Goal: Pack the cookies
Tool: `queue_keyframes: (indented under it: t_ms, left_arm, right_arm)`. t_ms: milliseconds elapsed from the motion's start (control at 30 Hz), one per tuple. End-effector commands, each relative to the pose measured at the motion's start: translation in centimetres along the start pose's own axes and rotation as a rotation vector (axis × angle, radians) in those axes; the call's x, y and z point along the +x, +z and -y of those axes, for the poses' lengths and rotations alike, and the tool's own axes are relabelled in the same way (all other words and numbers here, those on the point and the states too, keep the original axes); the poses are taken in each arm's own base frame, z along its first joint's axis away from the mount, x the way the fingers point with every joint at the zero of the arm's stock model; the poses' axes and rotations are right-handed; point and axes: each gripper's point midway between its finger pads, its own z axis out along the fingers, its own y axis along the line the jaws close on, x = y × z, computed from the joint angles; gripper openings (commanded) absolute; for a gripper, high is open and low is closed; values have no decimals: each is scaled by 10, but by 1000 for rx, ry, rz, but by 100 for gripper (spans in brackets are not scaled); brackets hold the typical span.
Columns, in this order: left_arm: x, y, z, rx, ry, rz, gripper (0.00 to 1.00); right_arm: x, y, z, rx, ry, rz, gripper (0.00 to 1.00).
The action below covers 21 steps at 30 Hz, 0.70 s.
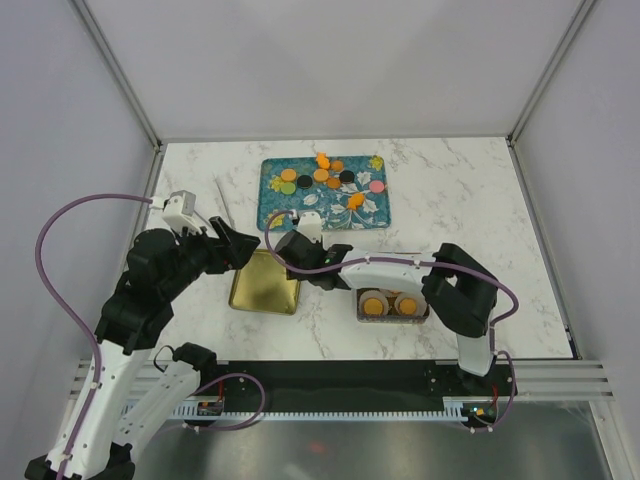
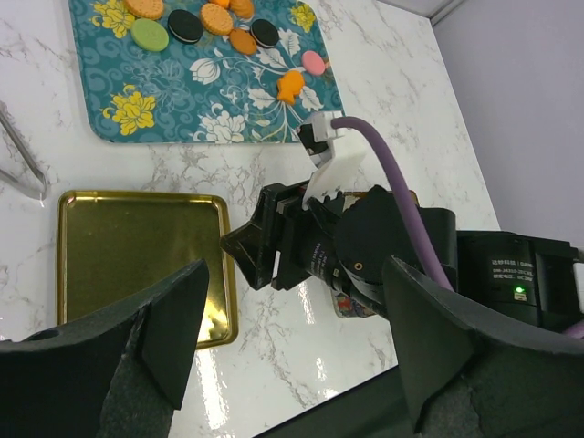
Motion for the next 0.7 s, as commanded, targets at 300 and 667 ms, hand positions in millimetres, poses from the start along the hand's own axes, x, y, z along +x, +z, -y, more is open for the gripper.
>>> queue_keyframes:
  t_ms: [300, 667]
  left_arm:
    - [-4, -1, 1, 5, 14, 18, 84]
    - [-7, 1, 2, -3, 11, 18, 85]
  right_arm:
    - [3, 32, 0, 12, 51, -19, 42]
    - [3, 39, 8, 9, 42, -39, 0]
